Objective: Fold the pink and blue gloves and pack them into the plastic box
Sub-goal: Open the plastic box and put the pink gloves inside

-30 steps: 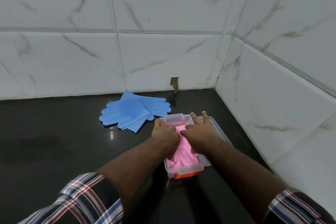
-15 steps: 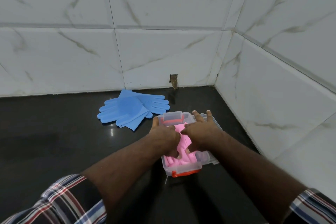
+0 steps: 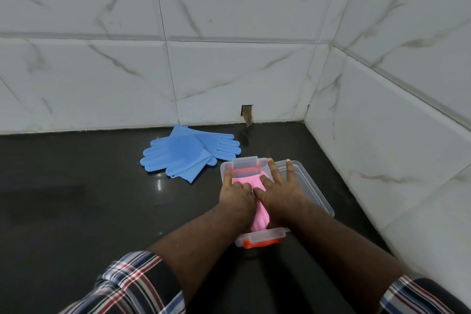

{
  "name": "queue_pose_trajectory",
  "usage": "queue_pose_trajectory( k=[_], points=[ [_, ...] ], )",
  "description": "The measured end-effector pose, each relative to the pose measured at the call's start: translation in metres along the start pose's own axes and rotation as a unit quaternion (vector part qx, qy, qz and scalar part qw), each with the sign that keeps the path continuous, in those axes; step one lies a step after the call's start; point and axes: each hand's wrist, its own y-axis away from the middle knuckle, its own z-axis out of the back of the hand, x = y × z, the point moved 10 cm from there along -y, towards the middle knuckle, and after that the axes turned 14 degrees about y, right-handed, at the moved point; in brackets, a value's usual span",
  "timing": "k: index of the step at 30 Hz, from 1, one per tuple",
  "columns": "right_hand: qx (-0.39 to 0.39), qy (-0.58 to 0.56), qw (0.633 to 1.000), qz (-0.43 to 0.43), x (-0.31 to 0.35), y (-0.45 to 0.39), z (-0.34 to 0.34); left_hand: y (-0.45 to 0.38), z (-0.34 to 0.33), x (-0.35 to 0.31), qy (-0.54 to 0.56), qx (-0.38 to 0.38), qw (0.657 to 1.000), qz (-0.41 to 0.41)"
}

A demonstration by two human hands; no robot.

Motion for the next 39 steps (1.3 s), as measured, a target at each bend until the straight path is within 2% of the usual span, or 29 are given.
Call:
queue_pose_trajectory(
  k=[4,7,9,11,13,15,18,21,25,29,33,36,39],
  points=[
    [0.001,-0.028,1.000,0.001,-0.001,-0.002,-0.002,0.002,-0.003,0.003,0.035,0.019,0.999,-0.010],
    [0.038,-0.064,0.997,0.013,-0.004,0.003,-0.001,0.002,-0.001,0.007,0.105,0.034,0.994,-0.006],
    [0.043,-0.125,0.991,0.005,-0.005,0.008,0.010,0.006,0.009,0.016,0.159,-0.013,0.987,0.002],
    [0.012,-0.208,0.978,-0.020,-0.007,0.008,0.027,0.017,0.027,0.030,0.198,-0.115,0.973,0.003],
    [-0.046,-0.296,0.952,-0.054,-0.007,0.007,0.045,0.033,0.040,0.047,0.251,-0.216,0.944,0.001],
    [-0.098,-0.398,0.909,-0.075,-0.002,0.007,0.064,0.046,0.040,0.070,0.352,-0.267,0.897,0.021],
    [-0.110,-0.477,0.866,-0.101,0.013,0.005,0.078,0.051,0.024,0.100,0.485,-0.275,0.827,0.068],
    [-0.096,-0.471,0.868,-0.125,0.023,0.002,0.079,0.054,0.007,0.109,0.546,-0.248,0.795,0.090],
    [-0.094,-0.437,0.881,-0.152,0.020,0.003,0.077,0.053,-0.001,0.103,0.569,-0.224,0.789,0.067],
    [-0.092,-0.431,0.878,-0.184,0.013,0.005,0.071,0.049,-0.004,0.091,0.560,-0.174,0.809,0.035],
    [-0.033,-0.412,0.884,-0.217,0.008,-0.002,0.071,0.052,-0.007,0.111,0.545,-0.198,0.813,0.055],
    [-0.132,-0.429,0.873,-0.191,0.012,-0.002,0.105,0.058,-0.017,0.140,0.525,-0.208,0.820,0.095],
    [-0.146,-0.472,0.850,-0.182,0.028,-0.012,0.119,0.063,-0.032,0.169,0.492,-0.199,0.837,0.130]
  ],
)
